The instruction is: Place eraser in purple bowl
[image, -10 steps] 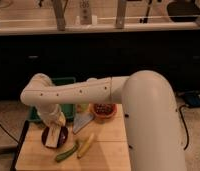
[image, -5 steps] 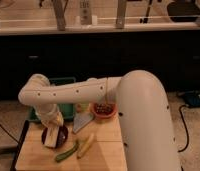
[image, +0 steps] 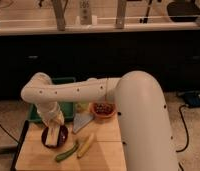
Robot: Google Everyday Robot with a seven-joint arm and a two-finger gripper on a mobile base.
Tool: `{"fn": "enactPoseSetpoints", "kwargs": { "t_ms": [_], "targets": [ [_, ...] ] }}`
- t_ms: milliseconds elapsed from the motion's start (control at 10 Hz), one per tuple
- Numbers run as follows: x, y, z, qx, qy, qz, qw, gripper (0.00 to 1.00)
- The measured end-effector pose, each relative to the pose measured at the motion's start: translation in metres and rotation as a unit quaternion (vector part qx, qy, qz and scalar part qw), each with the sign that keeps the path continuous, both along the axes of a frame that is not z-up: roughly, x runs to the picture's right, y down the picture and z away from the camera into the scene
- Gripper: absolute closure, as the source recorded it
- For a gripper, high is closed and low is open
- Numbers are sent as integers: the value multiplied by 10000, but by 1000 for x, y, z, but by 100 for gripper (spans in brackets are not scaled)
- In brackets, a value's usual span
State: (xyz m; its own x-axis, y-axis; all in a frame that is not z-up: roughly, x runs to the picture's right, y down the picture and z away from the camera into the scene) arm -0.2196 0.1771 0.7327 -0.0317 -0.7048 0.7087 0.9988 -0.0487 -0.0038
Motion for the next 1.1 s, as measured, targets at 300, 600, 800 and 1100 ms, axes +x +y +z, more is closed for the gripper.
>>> {"fn": "enactPoseSetpoints", "kwargs": {
  "t_ms": [300,600,800,1100],
  "targets": [
    [1,-2,2,-30,-15,-7,10000,21],
    [3,-3,4,-61,-21,-13,10000,20],
    [6,-4,5,-75,-19,-7,10000,20],
    [7,-5,6,-94,-13,-13,10000,20]
  ]
}}
